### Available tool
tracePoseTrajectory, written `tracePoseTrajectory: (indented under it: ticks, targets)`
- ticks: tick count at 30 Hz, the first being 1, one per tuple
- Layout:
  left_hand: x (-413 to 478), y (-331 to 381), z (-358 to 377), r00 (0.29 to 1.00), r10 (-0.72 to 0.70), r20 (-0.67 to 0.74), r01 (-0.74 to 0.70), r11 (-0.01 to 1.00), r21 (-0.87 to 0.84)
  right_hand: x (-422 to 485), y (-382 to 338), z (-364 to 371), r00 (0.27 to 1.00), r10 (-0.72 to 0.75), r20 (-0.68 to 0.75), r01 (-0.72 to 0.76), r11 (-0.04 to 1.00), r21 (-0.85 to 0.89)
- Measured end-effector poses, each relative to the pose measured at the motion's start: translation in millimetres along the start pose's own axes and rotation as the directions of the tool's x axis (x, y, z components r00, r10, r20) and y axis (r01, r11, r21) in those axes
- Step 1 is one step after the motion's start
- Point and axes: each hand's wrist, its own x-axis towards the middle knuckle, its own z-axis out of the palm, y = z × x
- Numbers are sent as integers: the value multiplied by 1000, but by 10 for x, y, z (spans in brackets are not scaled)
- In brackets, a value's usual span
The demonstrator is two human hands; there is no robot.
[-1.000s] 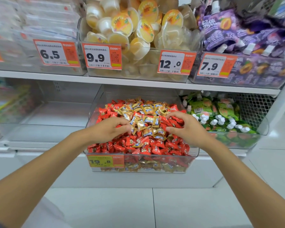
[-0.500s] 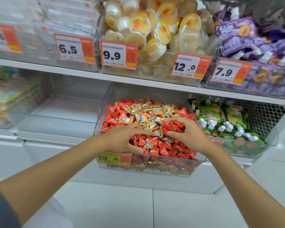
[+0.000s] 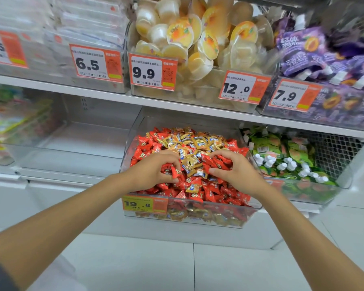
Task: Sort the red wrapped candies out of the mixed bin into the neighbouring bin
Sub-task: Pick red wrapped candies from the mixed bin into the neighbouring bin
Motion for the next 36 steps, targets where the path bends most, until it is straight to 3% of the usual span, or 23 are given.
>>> tracePoseTrajectory:
  ticks: [3,9,13,21,29,33,36]
  targets:
    - [0,46,-74,990,-58,-130,47,995,-85,-35,-66,-34,1000,-1,-12,1,1000,6]
    - [-61,129,-177,950,-227,-213,153,936,-316,-120,-153,-14,1000,-10,-15,11,1000,30]
    - [-157,185,-360,932,-284,-223,193,914,-358,-149,-282,37,1000,-2,-30,4,997,77]
    - [-476,16,-903,890,-357,-284,214,876,-432,107,-756,149,999,-46,24,46,999,0]
    - [-724,-827,-1528,735,-505,-452,212,805,-554,939,-1385,902,973,-226,43,223,973,61]
    - [-721,-1348,-1732,665,-552,-503,232,793,-563,1456,-1633,1366,967,-245,65,238,966,96]
    - [-655,-1702,-1835,631,-545,-552,267,820,-506,1852,-1692,1680,971,-223,83,223,975,5]
